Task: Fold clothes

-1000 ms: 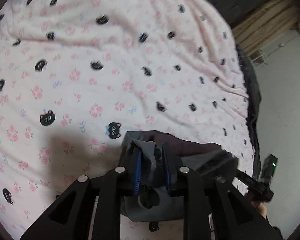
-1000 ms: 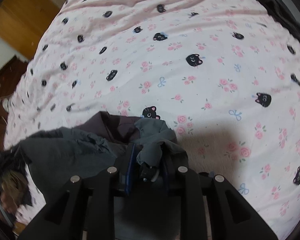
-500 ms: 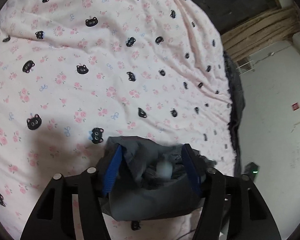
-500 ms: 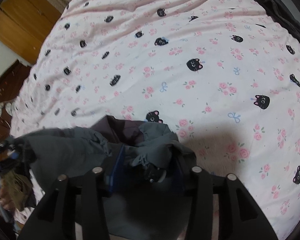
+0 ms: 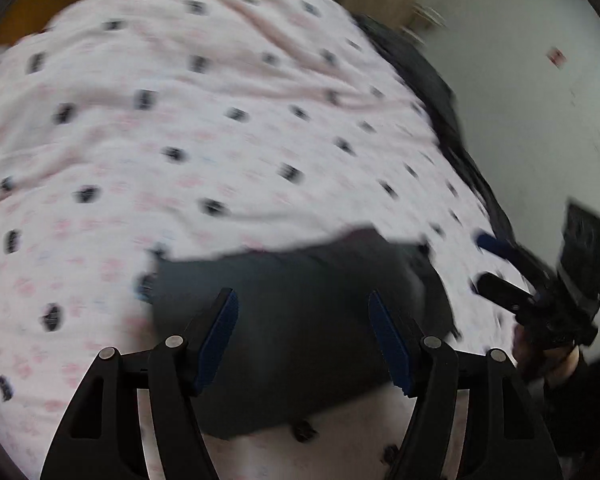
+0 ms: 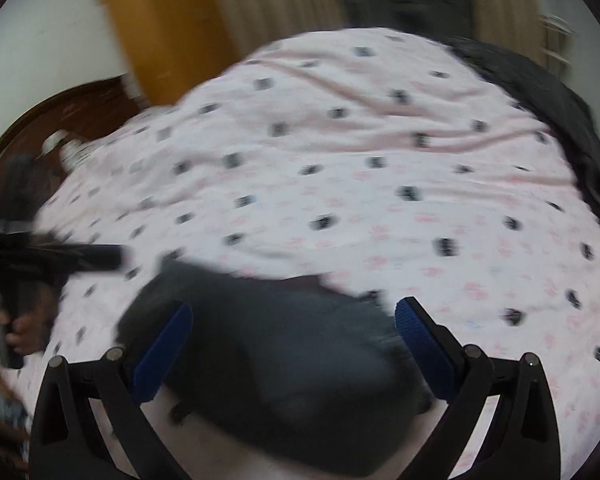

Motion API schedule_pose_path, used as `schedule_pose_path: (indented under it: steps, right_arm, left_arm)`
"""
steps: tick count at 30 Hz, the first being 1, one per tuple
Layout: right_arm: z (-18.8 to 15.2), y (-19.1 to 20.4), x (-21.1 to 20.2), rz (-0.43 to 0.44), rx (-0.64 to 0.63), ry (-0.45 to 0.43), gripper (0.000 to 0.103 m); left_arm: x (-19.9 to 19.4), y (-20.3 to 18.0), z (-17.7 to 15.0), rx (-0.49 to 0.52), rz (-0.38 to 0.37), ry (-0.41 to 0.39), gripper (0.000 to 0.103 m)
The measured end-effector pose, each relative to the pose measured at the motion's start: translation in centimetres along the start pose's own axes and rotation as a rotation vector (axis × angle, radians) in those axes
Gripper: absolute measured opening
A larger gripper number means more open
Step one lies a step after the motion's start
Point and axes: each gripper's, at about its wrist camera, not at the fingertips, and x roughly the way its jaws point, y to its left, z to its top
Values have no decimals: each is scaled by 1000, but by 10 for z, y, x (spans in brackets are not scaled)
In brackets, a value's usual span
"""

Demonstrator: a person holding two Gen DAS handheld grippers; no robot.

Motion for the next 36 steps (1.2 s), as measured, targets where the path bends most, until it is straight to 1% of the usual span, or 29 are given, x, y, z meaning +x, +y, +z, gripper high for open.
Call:
schedule_pose_path:
  steps: [1,2,3,4,5,6,9,11,14,16,19,20,22,23,25,26,27,28,30,31,32,33,34,35,36]
  right_arm:
    - [-3,10,3,27,-23,13,96]
    - [-7,21,10,48,-56,29,85]
    - [-10,32,25,57,-101,61,70]
    - [-12,36,38,57,-125,85,58]
    - [-14,38,51,57,-147,109,33]
    - [-15,35,62,53,-147,130,20]
    - [-19,23,94,40,-133,199,19]
    - [-22,13,112,20,-114,243,16]
    - [-28,-1,130,2,-57,289,15]
    - [-29,-9,134,-3,-14,288,11]
    - [-31,-19,139,-11,51,286,6]
    - [-31,-21,135,-15,70,273,3]
    - [-30,-25,128,-12,104,239,4]
    - [-29,-24,125,-11,108,230,9]
    - [-24,-15,118,27,100,228,29]
    - [-20,-9,109,62,94,199,48]
    - [-16,1,96,75,76,159,54]
    - [-15,9,91,70,60,146,54]
    - [-14,22,81,59,30,125,54]
    - [-15,21,86,51,40,139,54]
    - [-15,20,92,42,51,154,48]
    - [-16,18,97,34,61,169,32]
    - [-16,17,103,25,72,183,25]
    - [-17,16,109,17,83,198,19]
    - [-17,14,114,8,93,213,19]
  left_arm:
    - [11,-8,-4,17,-16,18,63]
    - [22,-14,-7,26,-24,33,61]
    - [34,-17,-8,27,4,41,59]
    - [44,-14,-9,21,37,47,59]
    - [54,-6,-9,-4,34,54,59]
    - [62,3,-10,-36,29,60,59]
    - [74,27,-9,-104,54,80,59]
    - [79,38,-13,-115,77,94,59]
    - [86,48,-23,-112,99,121,57]
    - [86,55,-30,-106,115,131,56]
    - [79,65,-39,-138,113,128,53]
    - [74,68,-40,-154,117,124,53]
    - [65,74,-41,-187,131,115,53]
    - [59,76,-42,-204,141,111,53]
    - [41,82,-45,-251,151,93,53]
    - [30,86,-48,-279,153,78,53]
    - [19,89,-50,-308,155,63,53]
    - [9,93,-54,-338,156,51,54]
    - [-7,101,-63,-396,176,45,56]
    - [-12,105,-69,-422,184,51,56]
    - [-14,110,-75,-451,184,59,56]
    - [-16,114,-83,-484,180,67,56]
    - [-18,118,-90,-517,177,74,56]
    - [-19,122,-97,-554,164,82,56]
    - [-18,125,-103,-590,140,86,56]
